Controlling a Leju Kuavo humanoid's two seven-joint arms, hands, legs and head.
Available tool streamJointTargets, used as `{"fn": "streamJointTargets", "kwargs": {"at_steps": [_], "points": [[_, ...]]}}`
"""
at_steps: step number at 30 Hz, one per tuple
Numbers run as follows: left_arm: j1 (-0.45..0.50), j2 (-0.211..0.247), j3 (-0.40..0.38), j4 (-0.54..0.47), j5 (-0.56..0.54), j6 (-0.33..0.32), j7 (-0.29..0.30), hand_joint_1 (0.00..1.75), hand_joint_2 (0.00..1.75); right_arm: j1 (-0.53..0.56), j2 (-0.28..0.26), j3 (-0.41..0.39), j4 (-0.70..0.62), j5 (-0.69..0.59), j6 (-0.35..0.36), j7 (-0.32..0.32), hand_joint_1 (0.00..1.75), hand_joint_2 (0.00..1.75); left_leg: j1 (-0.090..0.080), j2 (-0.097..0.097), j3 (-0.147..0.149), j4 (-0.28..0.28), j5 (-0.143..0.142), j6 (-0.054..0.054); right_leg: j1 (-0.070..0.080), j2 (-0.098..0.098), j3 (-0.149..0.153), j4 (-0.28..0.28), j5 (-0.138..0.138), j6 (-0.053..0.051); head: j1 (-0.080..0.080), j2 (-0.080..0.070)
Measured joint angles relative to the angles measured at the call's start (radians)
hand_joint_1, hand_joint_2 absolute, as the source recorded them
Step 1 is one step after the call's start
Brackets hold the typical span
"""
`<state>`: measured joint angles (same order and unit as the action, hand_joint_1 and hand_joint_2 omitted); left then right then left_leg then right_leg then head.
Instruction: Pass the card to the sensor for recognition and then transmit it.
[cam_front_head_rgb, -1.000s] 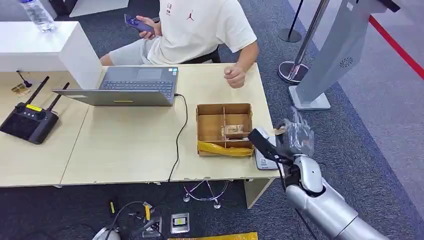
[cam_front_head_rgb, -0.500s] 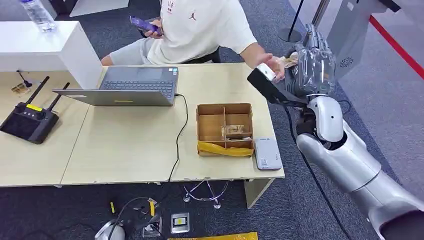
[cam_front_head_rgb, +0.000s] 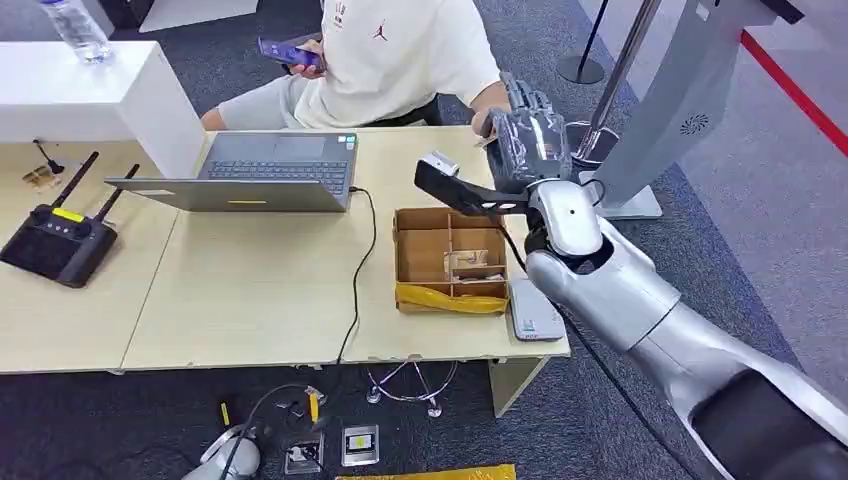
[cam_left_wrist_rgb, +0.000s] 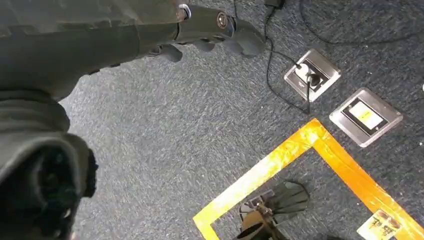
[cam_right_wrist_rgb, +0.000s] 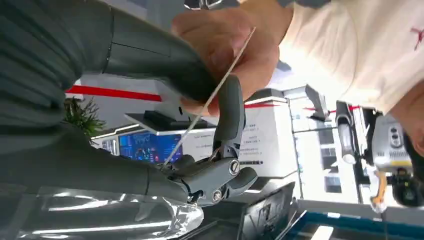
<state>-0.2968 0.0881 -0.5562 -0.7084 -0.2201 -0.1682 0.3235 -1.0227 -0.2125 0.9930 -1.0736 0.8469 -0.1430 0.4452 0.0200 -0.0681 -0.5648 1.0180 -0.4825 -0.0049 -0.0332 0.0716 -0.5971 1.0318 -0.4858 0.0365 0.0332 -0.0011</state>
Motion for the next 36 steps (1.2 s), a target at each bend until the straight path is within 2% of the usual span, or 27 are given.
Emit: {"fn": "streamJointTargets", "kwargs": {"at_steps": [2, 3, 4, 6, 16, 24, 27, 32, 36], "points": [[0.001, 0.0, 0.0, 0.0, 0.001, 0.0, 0.003, 0.0, 0.0, -0.003, 0.021, 0.011, 0.049, -0.003, -0.003, -0.009, 1.75, 1.75, 0.0, 0.0, 0.0, 0.0, 0.0, 0.0, 0.0, 0.0, 0.0, 0.0, 0.0, 0.0, 0.0, 0.0], [0.001, 0.0, 0.0, 0.002, 0.002, 0.0, 0.003, 0.0, 0.0, -0.007, 0.034, 0.021, 0.074, -0.005, -0.004, -0.011, 1.69, 1.75, 0.0, 0.0, 0.0, 0.0, 0.0, 0.0, 0.0, 0.0, 0.0, 0.0, 0.0, 0.0, 0.0, 0.0], [0.001, 0.0, 0.0, 0.003, 0.004, 0.0, 0.003, 0.0, 0.0, -0.01, 0.041, 0.029, 0.097, -0.007, -0.006, -0.016, 0.73, 1.75, 0.0, 0.0, 0.0, 0.0, 0.0, 0.0, 0.0, 0.0, 0.0, 0.0, 0.0, 0.0, 0.0, 0.0], [0.001, 0.0, 0.0, 0.005, 0.006, 0.0, 0.003, 0.0, 0.0, -0.012, 0.054, 0.037, 0.134, -0.013, -0.012, -0.02, 0.0, 1.75, 0.0, 0.0, 0.0, 0.0, 0.0, 0.0, 0.0, 0.0, 0.0, 0.0, 0.0, 0.0, 0.0, 0.0], [0.001, 0.0, 0.0, 0.008, 0.015, 0.0, 0.004, 0.0, 0.0, -0.014, 0.083, 0.076, 0.237, -0.016, -0.053, -0.023, 0.0, 1.75, 0.0, 0.0, 0.0, 0.0, 0.0, 0.0, 0.0, 0.0, 0.0, 0.0, 0.0, 0.0, 0.0, 0.0], [0.001, 0.0, 0.002, 0.014, 0.013, 0.0, 0.004, 0.0, 0.0, -0.014, 0.083, 0.082, 0.264, -0.037, -0.154, -0.015, 0.0, 1.75, 0.0, 0.0, 0.001, 0.0, 0.0, 0.0, 0.0, 0.0, -0.001, 0.0, 0.0, 0.0, 0.0, 0.0], [0.004, 0.0, 0.003, 0.016, 0.01, 0.0, 0.004, 0.0, 0.0, -0.005, 0.061, 0.071, 0.239, -0.042, -0.199, 0.006, 0.0, 1.75, 0.0, 0.0, 0.001, 0.0, 0.0, 0.0, 0.0, 0.0, 0.0, 0.0, 0.0, 0.0, 0.0, 0.0], [0.014, 0.002, 0.004, 0.017, 0.015, 0.0, 0.004, 0.0, 0.0, 0.051, -0.004, 0.027, 0.12, -0.062, -0.277, 0.036, 0.0, 1.75, 0.0, 0.0, 0.001, 0.0, 0.0, 0.0, 0.0, 0.001, 0.0, -0.001, 0.0, 0.0, 0.0, 0.0], [0.018, 0.004, 0.005, 0.019, 0.018, 0.0, 0.004, 0.0, 0.0, 0.107, -0.051, -0.011, 0.015, -0.066, -0.296, 0.038, 0.0, 1.75, 0.0, 0.001, 0.001, 0.0, 0.0, 0.0, 0.0, 0.001, -0.001, -0.001, 0.0, 0.0, 0.0, 0.0]]}}
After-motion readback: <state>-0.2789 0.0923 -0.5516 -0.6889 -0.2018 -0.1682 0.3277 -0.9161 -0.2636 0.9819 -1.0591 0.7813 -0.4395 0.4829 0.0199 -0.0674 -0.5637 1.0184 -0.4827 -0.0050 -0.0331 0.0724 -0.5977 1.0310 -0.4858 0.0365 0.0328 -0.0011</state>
